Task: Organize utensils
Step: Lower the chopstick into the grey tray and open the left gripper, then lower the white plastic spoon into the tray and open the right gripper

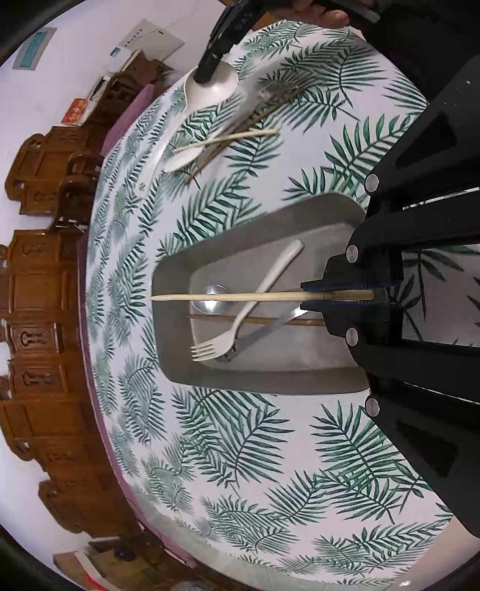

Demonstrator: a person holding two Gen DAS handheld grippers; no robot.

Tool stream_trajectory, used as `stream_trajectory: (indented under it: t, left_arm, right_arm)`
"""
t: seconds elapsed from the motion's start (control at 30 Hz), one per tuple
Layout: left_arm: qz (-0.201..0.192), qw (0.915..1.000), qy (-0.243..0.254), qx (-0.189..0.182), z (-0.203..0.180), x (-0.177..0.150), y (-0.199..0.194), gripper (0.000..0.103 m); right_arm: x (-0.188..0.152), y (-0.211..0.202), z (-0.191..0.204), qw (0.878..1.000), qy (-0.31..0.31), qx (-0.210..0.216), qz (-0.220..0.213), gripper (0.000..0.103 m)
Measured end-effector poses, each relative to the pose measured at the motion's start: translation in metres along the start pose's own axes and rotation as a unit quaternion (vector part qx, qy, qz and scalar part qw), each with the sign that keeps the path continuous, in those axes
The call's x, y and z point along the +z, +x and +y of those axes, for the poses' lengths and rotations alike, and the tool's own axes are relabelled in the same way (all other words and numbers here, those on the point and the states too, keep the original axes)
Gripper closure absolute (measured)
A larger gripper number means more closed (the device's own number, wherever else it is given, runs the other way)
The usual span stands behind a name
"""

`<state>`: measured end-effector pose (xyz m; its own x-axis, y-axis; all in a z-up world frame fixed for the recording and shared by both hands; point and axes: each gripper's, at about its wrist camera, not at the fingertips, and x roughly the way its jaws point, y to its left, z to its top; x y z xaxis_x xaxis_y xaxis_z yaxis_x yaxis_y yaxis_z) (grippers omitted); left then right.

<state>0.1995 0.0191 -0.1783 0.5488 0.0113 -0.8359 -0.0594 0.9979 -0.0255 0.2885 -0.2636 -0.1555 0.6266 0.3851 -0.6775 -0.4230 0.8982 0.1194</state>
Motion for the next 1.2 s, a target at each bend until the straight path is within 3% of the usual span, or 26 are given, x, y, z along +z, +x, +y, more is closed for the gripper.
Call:
stream_trajectory:
  t: [0.2, 0.5, 0.87, 1.2]
  left_arm:
    - [0.011, 0.9999, -0.009, 0.0, 0.006, 0.001, 0.008, 0.099]
    - [-0.025, 0.9996, -0.015, -0.002, 0.017, 0.0, -0.019, 0.082]
    - [-0.054, 0.9983, -0.022, -0.004, 0.037, -0.011, -0.056, 0.08]
    - [-0.068, 0.9973, -0.026, 0.005, 0.056, -0.019, -0.075, 0.079]
  right_arm:
    - [-0.001, 0.0, 0.001, 1.0, -0.002, 0.001, 0.0, 0.098]
    - [-0.003, -0.002, 0.015, 1.0, 0.012, 0.019, 0.011, 0.098]
    - [0.009, 0.006, 0.079, 0.998, 0.021, 0.052, 0.033, 0.098]
    - [0.029, 0.03, 0.14, 0.998, -0.025, 0.027, 0.057, 0.098]
